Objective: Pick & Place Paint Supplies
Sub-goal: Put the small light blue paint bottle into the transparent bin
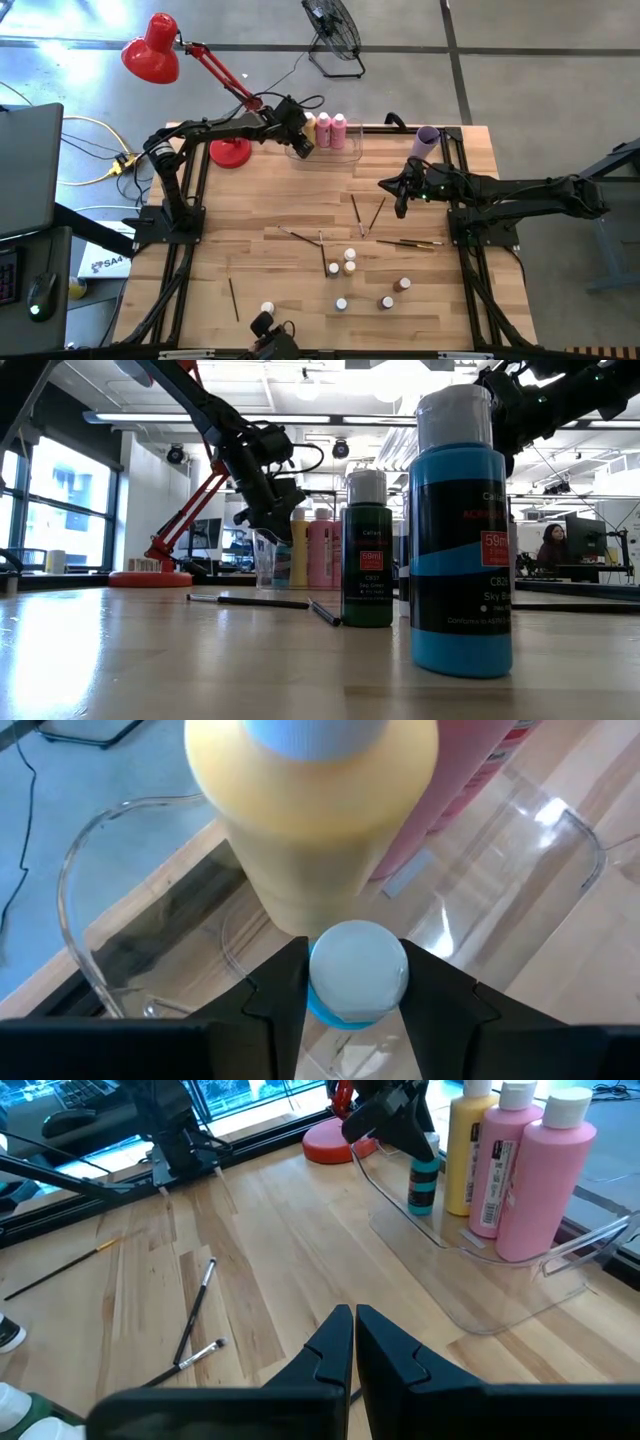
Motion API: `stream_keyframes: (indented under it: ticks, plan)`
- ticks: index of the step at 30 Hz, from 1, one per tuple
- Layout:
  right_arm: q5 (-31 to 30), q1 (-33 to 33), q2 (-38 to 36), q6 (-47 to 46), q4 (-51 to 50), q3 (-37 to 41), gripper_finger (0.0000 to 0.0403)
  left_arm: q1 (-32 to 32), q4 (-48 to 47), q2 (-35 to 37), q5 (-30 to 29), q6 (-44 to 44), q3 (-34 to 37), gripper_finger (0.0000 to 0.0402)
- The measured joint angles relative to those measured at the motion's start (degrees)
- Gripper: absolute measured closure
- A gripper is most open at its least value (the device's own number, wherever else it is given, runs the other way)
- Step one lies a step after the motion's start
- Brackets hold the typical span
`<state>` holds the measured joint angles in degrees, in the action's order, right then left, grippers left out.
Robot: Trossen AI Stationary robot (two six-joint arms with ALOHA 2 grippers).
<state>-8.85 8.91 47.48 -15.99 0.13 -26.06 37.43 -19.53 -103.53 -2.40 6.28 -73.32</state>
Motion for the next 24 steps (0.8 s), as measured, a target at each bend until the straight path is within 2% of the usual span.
stream_keyframes:
  ticks: [24]
  plan:
    - [-0.01, -0.01, 0.00, 1.25, 0.01, 0.00, 0.0395, -0.35, -0.30, 0.00, -0.10, -1.55, 0.00, 0.0256]
